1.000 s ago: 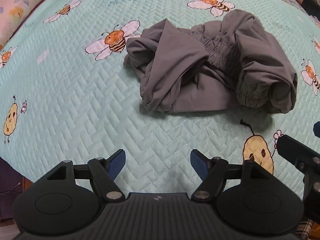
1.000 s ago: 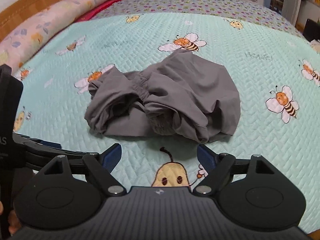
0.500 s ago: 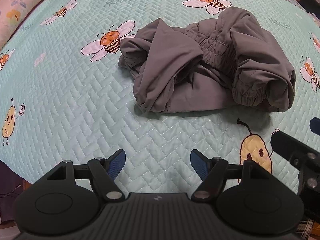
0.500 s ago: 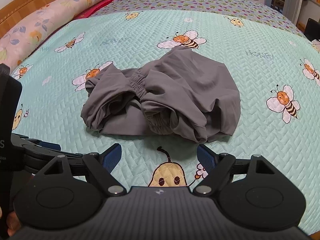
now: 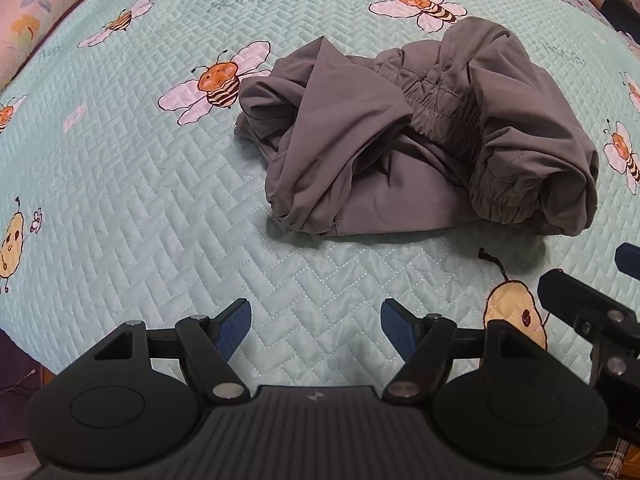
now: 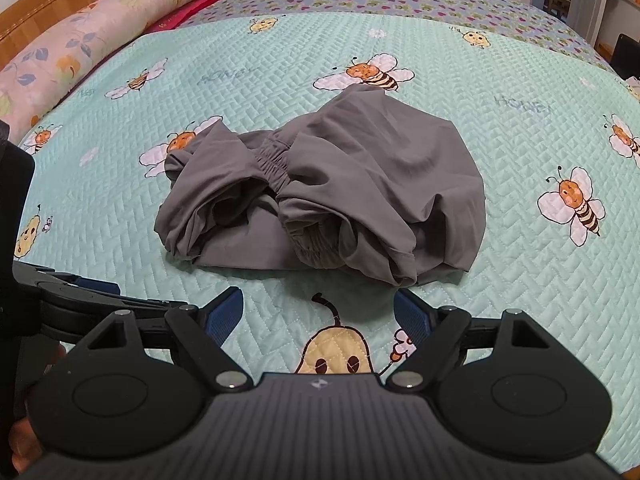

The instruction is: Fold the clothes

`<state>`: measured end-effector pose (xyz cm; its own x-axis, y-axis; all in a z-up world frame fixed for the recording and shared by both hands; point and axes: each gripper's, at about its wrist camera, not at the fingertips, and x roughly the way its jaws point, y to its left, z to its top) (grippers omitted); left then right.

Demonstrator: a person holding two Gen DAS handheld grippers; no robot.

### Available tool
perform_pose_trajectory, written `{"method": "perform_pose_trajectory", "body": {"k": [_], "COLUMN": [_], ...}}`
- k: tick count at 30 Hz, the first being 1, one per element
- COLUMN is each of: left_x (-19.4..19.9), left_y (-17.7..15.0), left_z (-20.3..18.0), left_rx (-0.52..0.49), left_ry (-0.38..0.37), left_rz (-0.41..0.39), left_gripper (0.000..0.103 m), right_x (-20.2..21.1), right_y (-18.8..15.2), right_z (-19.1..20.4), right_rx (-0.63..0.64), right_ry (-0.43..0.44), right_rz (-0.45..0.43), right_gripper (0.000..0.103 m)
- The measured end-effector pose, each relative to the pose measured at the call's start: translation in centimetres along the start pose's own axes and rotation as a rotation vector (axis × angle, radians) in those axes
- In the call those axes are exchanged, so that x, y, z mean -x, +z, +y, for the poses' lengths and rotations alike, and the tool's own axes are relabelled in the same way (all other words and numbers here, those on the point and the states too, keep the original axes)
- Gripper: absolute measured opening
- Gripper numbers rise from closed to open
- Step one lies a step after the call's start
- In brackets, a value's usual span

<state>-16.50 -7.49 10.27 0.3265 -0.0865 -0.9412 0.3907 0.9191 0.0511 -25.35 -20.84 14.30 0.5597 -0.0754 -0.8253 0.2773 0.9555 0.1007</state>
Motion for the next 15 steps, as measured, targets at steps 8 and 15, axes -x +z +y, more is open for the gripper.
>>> {"method": "perform_pose_trajectory", "body": {"k": [8, 15], "left_x": [-1.7, -2.6], "left_y": [0.5, 0.2], "left_z": [0.6, 1.3], "left_rx": [0.021, 0.02], "left_ry": [0.008, -0.012], "left_rz": [0.025, 0.004], "left_gripper": [0.074, 0.074], "right_x": [-1.2, -1.6], "right_y": [0.3, -0.7], "right_z": [0.0, -1.8], "right_rx": [0.026, 0.029], "right_ry": [-0.004, 0.045], "right_rz": [0.017, -0.027], "right_gripper": [0.082, 0.082]}}
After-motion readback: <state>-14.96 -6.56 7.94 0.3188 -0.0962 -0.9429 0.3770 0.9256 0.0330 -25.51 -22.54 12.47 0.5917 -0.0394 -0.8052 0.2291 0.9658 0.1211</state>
